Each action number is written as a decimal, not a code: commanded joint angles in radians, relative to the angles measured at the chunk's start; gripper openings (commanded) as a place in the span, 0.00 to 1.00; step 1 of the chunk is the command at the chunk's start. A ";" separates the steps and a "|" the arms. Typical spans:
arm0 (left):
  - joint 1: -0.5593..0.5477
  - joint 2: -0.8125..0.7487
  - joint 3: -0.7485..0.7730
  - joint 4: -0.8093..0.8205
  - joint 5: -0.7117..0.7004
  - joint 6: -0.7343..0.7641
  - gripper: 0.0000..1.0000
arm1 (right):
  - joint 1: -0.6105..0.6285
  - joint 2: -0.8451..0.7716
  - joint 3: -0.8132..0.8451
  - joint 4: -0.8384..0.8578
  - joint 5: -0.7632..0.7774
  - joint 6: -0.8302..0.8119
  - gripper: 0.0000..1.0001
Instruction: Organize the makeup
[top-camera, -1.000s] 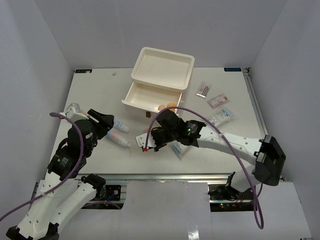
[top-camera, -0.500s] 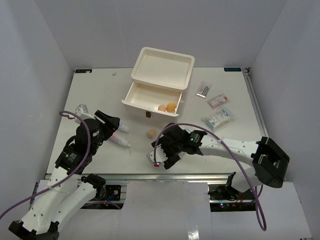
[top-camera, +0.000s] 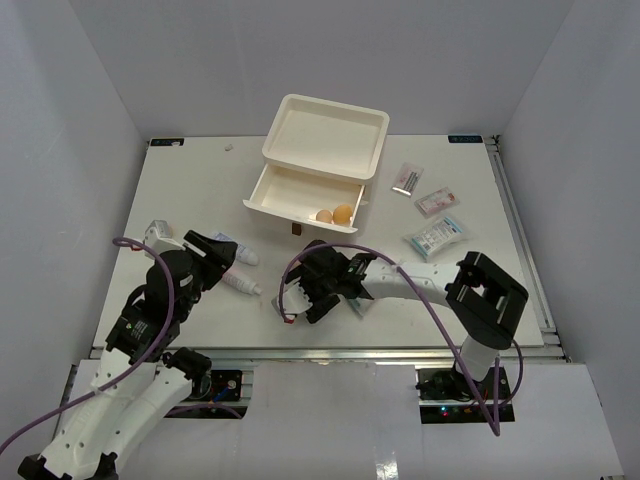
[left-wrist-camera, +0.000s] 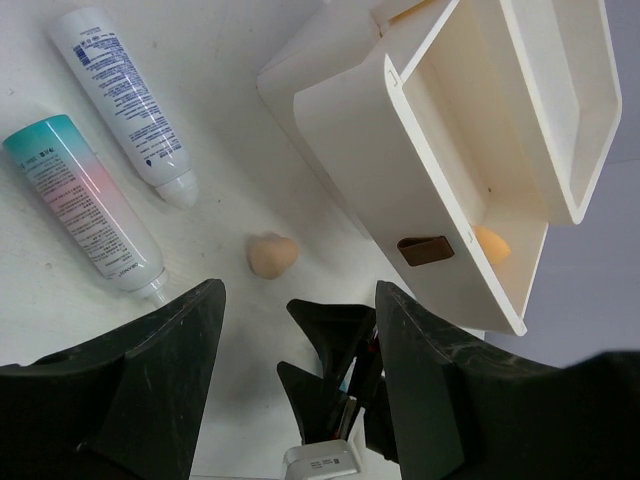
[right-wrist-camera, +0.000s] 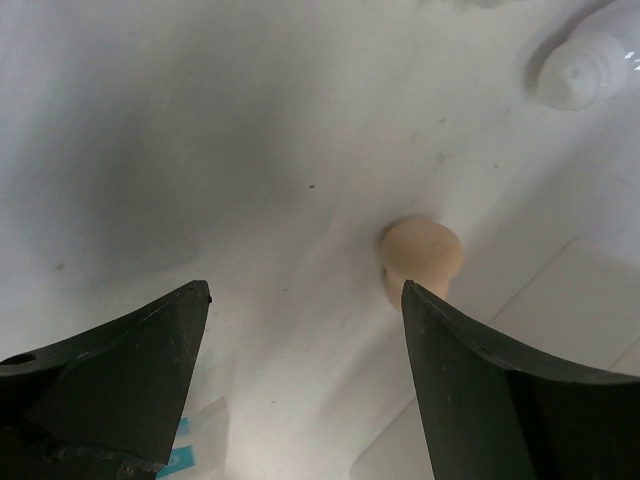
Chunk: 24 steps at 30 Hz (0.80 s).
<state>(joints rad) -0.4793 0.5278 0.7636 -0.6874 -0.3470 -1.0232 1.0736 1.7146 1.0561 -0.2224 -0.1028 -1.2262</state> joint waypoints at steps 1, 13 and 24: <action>0.005 0.000 0.002 -0.012 0.005 -0.012 0.72 | -0.014 0.061 0.075 0.065 0.045 -0.029 0.83; 0.005 -0.042 0.012 -0.043 -0.001 -0.027 0.72 | -0.071 0.255 0.217 0.095 0.098 -0.069 0.72; 0.004 -0.025 0.018 -0.047 -0.006 -0.031 0.72 | -0.082 0.276 0.231 0.001 0.038 -0.077 0.40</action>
<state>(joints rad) -0.4793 0.4885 0.7635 -0.7287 -0.3484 -1.0485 0.9967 1.9873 1.2816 -0.1303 -0.0165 -1.3059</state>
